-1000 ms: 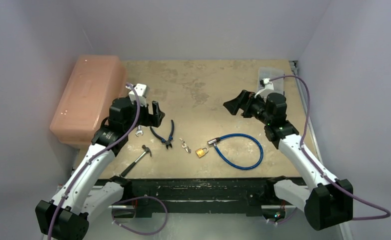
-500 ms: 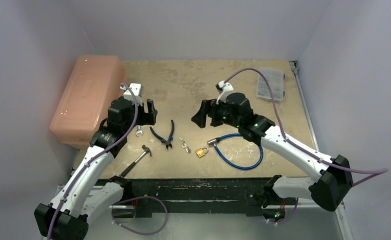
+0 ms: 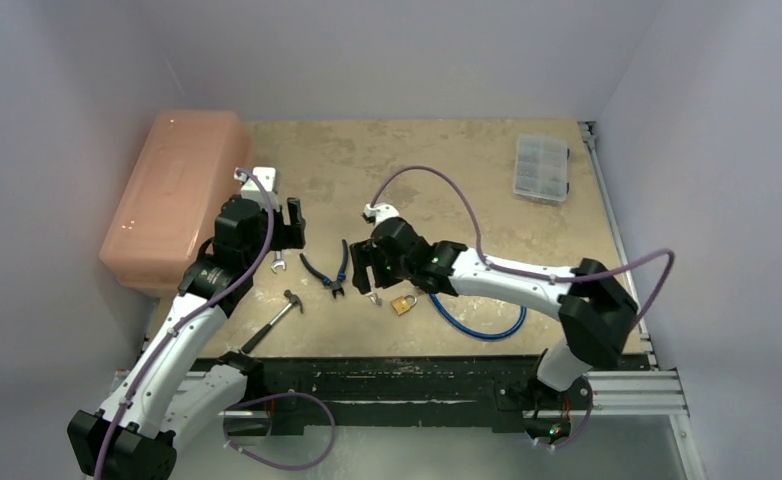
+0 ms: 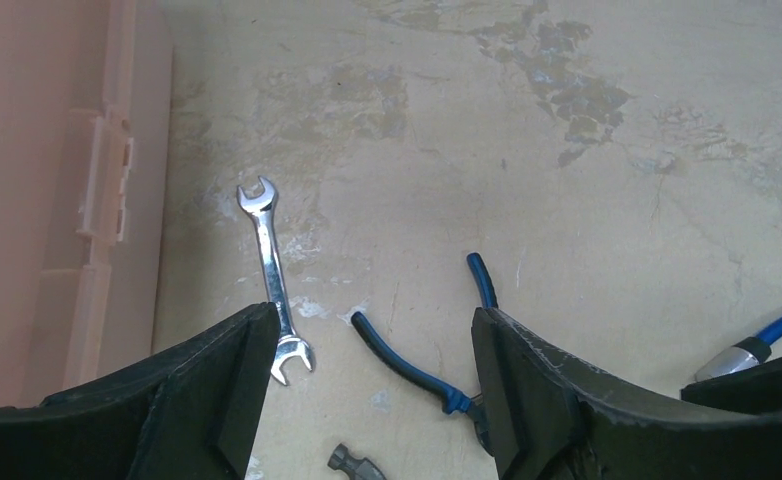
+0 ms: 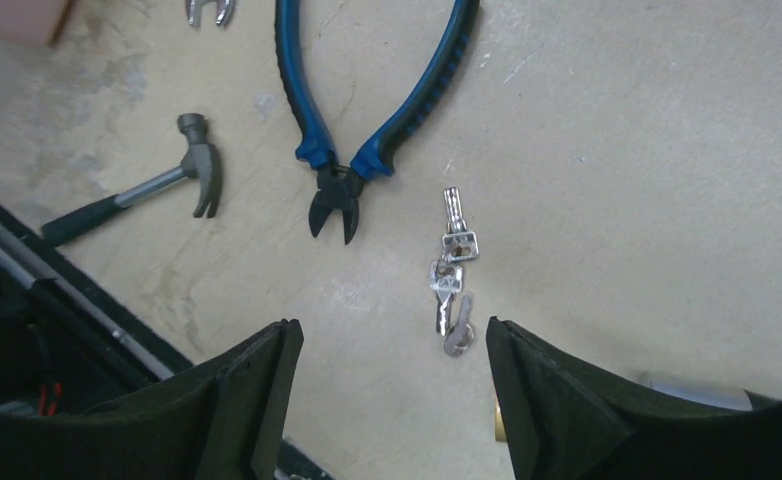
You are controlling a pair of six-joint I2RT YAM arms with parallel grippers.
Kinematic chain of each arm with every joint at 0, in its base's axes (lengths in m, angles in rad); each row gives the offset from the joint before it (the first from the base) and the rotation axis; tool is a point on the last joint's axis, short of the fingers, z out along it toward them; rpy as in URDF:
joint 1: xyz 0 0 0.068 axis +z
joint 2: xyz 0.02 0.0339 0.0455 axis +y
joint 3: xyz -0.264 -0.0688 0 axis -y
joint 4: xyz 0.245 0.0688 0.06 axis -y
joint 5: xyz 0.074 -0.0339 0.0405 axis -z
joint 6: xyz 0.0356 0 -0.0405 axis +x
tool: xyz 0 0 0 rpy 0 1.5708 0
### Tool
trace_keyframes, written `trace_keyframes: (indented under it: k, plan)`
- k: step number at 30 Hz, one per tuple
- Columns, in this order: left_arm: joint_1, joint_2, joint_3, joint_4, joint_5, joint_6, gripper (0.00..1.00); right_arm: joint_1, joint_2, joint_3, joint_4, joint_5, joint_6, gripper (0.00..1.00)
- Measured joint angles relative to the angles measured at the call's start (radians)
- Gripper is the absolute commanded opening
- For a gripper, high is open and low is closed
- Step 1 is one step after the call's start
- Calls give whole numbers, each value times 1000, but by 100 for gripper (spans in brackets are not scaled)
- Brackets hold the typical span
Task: Unlock with the key
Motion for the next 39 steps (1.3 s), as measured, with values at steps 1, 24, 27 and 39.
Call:
trace_keyframes:
  k: [1, 24, 27, 39]
  plan:
    - [0, 0, 0, 0, -4, 0, 75, 8, 37, 19, -5, 11, 0, 70]
    - [2, -14, 0, -3, -30, 0, 72, 35, 404, 255, -149, 117, -20, 51]
    - [6, -14, 0, -4, -30, 0, 72, 35, 422, 259, -154, 119, -26, 46]
    - [9, -14, 0, -7, -34, 0, 71, 35, 443, 274, -145, 135, -50, 8]
